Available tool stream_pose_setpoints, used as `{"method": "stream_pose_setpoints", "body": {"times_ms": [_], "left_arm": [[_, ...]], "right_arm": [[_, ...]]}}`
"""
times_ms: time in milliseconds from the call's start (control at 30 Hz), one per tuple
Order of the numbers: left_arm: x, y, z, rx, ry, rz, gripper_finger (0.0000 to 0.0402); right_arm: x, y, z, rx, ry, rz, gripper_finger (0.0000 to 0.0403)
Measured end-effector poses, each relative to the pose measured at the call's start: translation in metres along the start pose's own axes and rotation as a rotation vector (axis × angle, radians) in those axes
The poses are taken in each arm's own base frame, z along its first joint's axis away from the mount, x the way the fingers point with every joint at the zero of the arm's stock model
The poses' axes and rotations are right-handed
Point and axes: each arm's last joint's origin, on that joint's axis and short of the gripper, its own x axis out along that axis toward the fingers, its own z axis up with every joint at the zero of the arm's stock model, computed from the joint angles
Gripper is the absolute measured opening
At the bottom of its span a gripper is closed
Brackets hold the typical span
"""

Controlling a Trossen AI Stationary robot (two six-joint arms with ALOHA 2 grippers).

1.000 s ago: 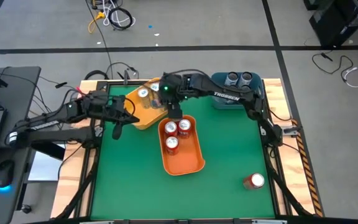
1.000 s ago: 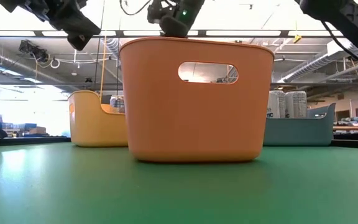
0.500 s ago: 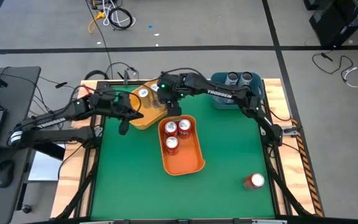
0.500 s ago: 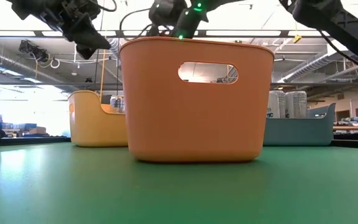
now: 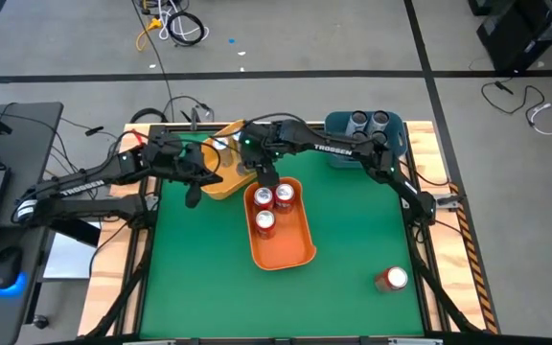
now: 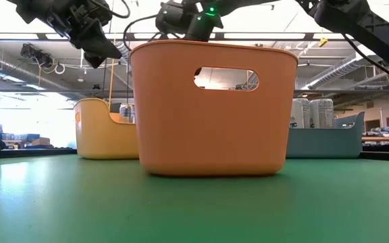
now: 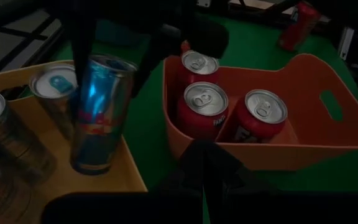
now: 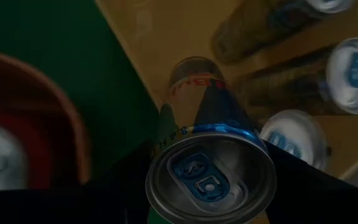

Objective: Sort soda cans
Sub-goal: Put the blue soda can into the yellow bin

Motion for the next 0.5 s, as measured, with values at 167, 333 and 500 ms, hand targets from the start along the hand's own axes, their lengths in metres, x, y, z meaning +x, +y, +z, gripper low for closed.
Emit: {"method": "stream_pose_setpoints", "body": {"times_ms": [167, 333, 500], "left_arm": [[0.001, -0.001, -0.002, 0.0, 0.007, -0.036, 0.0], [0.002, -0.004, 0.0, 0.04, -0.007, -0.063, 0.0], [0.001, -0.008, 0.003, 0.057, -0.041, -0.119, 0.0]], "right_arm": [[0.003, 0.011, 0.003, -0.003, 0.018, 0.007, 0.0222], [-0.007, 0.027, 0.016, -0.037, -0.024, -0.01, 0.0222], [-0.048, 0.048, 0.025, -0.094, -0.076, -0.053, 0.0222]]}}
